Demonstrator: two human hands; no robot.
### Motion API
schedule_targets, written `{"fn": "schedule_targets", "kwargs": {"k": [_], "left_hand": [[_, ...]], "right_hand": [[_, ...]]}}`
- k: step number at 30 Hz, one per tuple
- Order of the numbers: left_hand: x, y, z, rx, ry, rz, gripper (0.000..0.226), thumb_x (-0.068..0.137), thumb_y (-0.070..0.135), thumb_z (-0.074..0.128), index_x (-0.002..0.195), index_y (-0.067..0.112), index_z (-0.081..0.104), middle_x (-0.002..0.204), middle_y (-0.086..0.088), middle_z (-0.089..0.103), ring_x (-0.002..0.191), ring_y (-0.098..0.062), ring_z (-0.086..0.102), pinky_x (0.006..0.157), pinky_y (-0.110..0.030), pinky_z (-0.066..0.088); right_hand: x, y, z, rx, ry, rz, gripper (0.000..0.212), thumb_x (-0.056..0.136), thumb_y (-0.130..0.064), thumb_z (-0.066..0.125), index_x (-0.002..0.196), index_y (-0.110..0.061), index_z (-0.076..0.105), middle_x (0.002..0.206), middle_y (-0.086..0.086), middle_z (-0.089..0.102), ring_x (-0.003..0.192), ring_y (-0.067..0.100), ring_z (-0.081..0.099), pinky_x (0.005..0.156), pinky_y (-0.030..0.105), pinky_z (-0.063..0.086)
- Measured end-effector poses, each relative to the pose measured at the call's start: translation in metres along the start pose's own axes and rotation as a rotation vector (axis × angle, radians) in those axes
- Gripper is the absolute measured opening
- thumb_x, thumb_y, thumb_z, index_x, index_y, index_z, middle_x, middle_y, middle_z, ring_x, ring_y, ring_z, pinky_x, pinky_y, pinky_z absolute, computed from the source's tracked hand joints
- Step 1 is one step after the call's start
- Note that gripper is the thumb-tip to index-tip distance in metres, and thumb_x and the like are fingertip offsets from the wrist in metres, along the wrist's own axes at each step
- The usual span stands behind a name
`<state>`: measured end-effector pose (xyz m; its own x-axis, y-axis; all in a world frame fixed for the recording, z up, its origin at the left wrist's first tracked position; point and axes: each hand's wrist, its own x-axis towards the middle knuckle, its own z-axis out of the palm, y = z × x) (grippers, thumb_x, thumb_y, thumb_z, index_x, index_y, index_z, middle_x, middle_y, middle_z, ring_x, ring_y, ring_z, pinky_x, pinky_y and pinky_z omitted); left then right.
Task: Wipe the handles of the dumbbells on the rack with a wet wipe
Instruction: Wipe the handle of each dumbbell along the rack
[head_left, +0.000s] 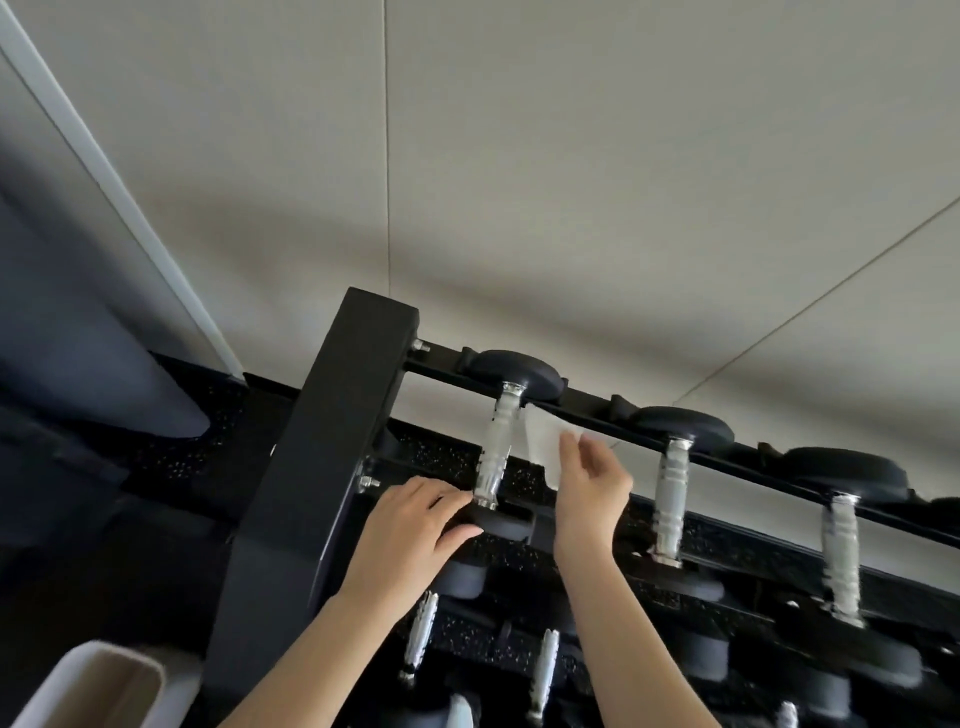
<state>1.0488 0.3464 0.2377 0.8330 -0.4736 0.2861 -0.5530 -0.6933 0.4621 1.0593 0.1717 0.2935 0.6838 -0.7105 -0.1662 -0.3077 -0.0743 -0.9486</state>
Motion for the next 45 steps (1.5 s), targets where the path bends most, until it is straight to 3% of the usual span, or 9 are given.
{"fn": "schedule_targets", "kwargs": {"k": [5, 9, 10, 12, 15, 23, 27, 36, 45], "left_hand": [[0.0, -0.003, 0.0, -0.128, 0.035, -0.101, 0.04, 0.083, 0.053, 0.051, 0.101, 0.024, 0.071, 0.093, 0.015, 0.063, 0.088, -0.006, 0.057, 0.072, -0.03, 0.054], [-0.003, -0.001, 0.008, -0.177, 0.072, -0.156, 0.038, 0.083, 0.053, 0.054, 0.103, 0.026, 0.071, 0.095, 0.019, 0.059, 0.091, -0.002, 0.053, 0.071, -0.022, 0.052], [-0.003, -0.001, 0.009, -0.186, 0.077, -0.164, 0.038, 0.083, 0.053, 0.054, 0.103, 0.026, 0.071, 0.096, 0.02, 0.058, 0.091, -0.001, 0.052, 0.07, -0.021, 0.052], [-0.004, 0.0, 0.011, -0.202, 0.088, -0.169, 0.037, 0.083, 0.052, 0.055, 0.104, 0.027, 0.071, 0.097, 0.02, 0.058, 0.092, -0.001, 0.052, 0.069, -0.022, 0.052], [-0.005, -0.001, 0.011, -0.212, 0.095, -0.176, 0.037, 0.084, 0.052, 0.054, 0.104, 0.027, 0.072, 0.097, 0.018, 0.059, 0.093, -0.001, 0.051, 0.064, -0.022, 0.053], [-0.005, -0.001, 0.012, -0.226, 0.118, -0.191, 0.036, 0.084, 0.051, 0.055, 0.104, 0.027, 0.072, 0.1, 0.018, 0.059, 0.096, -0.001, 0.051, 0.064, -0.023, 0.054], [-0.006, -0.001, 0.013, -0.244, 0.12, -0.212, 0.035, 0.083, 0.051, 0.056, 0.104, 0.028, 0.072, 0.1, 0.019, 0.059, 0.097, -0.001, 0.051, 0.063, -0.023, 0.053], [-0.006, 0.002, 0.012, -0.275, 0.118, -0.245, 0.035, 0.082, 0.052, 0.056, 0.104, 0.03, 0.07, 0.098, 0.021, 0.056, 0.096, -0.003, 0.051, 0.057, -0.025, 0.053], [-0.006, 0.003, 0.012, -0.276, 0.123, -0.243, 0.036, 0.081, 0.053, 0.055, 0.104, 0.029, 0.07, 0.096, 0.02, 0.056, 0.095, -0.004, 0.052, 0.054, -0.028, 0.053]], "right_hand": [[0.026, 0.0, 0.044, 0.001, -0.079, -0.073, 0.003, 0.087, -0.019, 0.064, 0.089, -0.02, 0.066, 0.102, -0.003, 0.064, 0.09, 0.0, 0.058, 0.069, 0.004, 0.043], [0.026, 0.022, 0.056, -0.023, -0.15, -0.082, 0.004, 0.083, -0.023, 0.069, 0.087, -0.022, 0.068, 0.111, -0.006, 0.055, 0.097, 0.011, 0.059, 0.08, 0.019, 0.051], [0.027, 0.026, 0.055, -0.015, -0.15, -0.057, 0.007, 0.083, -0.025, 0.069, 0.089, -0.022, 0.068, 0.113, -0.008, 0.053, 0.097, 0.008, 0.059, 0.082, 0.023, 0.052], [0.032, 0.029, 0.054, 0.005, -0.172, -0.017, 0.016, 0.085, -0.026, 0.067, 0.097, -0.016, 0.069, 0.116, -0.008, 0.051, 0.086, -0.008, 0.058, 0.074, 0.014, 0.05], [0.037, 0.03, 0.053, -0.003, -0.203, -0.063, 0.019, 0.088, -0.019, 0.063, 0.102, -0.009, 0.069, 0.111, -0.005, 0.053, 0.076, -0.018, 0.054, 0.066, 0.007, 0.047], [0.046, 0.027, 0.064, -0.023, -0.009, -0.218, 0.022, 0.082, -0.007, 0.069, 0.083, -0.03, 0.068, 0.087, -0.003, 0.065, 0.077, 0.011, 0.061, 0.066, 0.014, 0.048], [0.049, 0.028, 0.068, -0.059, 0.038, -0.299, 0.017, 0.081, -0.007, 0.069, 0.082, -0.023, 0.069, 0.085, -0.002, 0.066, 0.074, 0.007, 0.061, 0.067, 0.014, 0.048], [0.027, 0.044, 0.033, -0.272, -0.397, -0.486, 0.011, 0.075, 0.0, 0.073, 0.08, -0.011, 0.073, 0.085, -0.008, 0.061, 0.077, 0.004, 0.058, 0.069, 0.011, 0.046], [0.021, 0.047, 0.002, -0.4, -0.696, -0.322, 0.016, 0.074, 0.003, 0.072, 0.074, -0.012, 0.072, 0.084, -0.008, 0.068, 0.075, 0.006, 0.062, 0.069, 0.015, 0.05]]}}
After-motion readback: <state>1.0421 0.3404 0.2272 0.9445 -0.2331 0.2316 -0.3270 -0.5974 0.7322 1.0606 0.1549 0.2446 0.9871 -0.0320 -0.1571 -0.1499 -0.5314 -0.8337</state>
